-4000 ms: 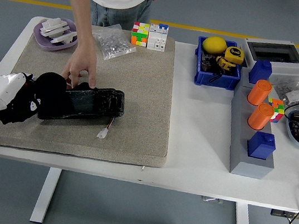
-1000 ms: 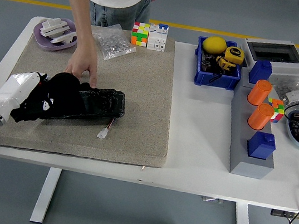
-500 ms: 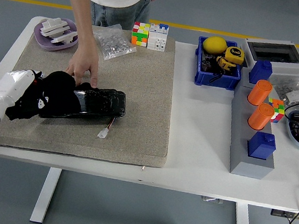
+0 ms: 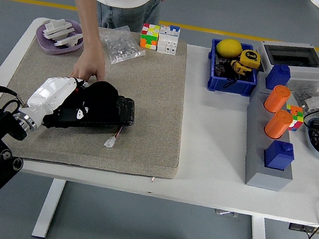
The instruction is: Pick the rag up,wipe the panel,place it on the desk
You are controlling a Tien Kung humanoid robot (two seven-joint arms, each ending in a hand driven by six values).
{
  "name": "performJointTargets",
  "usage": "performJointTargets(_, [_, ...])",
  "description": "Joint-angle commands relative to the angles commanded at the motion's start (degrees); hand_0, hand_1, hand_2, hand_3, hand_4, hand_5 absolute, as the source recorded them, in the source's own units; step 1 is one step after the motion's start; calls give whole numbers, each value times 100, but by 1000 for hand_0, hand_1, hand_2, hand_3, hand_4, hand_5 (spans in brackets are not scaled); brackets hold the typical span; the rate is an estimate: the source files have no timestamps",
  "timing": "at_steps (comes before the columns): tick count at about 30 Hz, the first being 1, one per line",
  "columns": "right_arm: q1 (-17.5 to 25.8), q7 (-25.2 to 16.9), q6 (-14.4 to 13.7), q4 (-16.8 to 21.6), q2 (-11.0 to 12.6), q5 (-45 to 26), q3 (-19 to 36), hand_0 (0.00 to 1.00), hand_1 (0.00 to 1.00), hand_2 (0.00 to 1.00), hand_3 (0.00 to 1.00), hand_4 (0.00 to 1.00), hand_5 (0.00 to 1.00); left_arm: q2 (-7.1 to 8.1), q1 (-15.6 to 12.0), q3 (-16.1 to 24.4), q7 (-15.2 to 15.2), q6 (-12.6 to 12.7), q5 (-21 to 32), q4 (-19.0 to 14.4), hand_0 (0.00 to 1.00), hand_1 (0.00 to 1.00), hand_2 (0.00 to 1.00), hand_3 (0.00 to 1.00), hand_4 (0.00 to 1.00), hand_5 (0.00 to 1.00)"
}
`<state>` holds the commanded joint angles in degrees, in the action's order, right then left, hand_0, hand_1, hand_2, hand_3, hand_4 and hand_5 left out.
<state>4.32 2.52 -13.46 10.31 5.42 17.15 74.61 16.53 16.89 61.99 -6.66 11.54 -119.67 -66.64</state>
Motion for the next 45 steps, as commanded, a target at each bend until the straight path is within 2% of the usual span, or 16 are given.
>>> performJointTargets(8, [-8, -1, -34, 0, 22, -244, -254, 796, 679, 683, 608, 995, 469, -167, 318, -523, 70, -28, 41, -53, 284, 360, 548, 499, 433, 2])
performJointTargets(14, [23, -21, -43, 0, 7, -294, -350, 794, 678, 682, 608, 996, 469, -453, 370, -640, 85, -25, 54, -65, 286, 360, 548, 499, 431, 2])
performJointTargets(19, [17, -50, -60, 0, -11, -241, -274, 794, 677, 682, 604, 995, 470, -520, 363, -703, 94, -25, 63, -60, 286, 360, 549, 499, 434, 2])
performJointTargets(29, [15, -52, -62, 0, -22, -210, -224, 794, 676, 681, 604, 996, 470, -438, 267, -490, 91, -12, 32, -62, 286, 360, 549, 499, 435, 2])
performJointTargets(33, [10, -51, -58, 0, -24, -164, -169, 794, 676, 681, 604, 995, 469, -348, 171, -343, 89, -11, -2, -83, 287, 360, 550, 499, 437, 2])
performJointTargets(38, [19, -53, -50, 0, -29, -184, -174, 794, 675, 681, 602, 995, 468, -197, 4, -88, 100, -14, -50, -144, 287, 361, 549, 500, 440, 2])
performJointTargets(45, [22, -59, -44, 0, -37, -207, -184, 794, 675, 681, 602, 994, 470, -134, -211, 393, 101, 3, -97, -199, 287, 360, 549, 500, 440, 2])
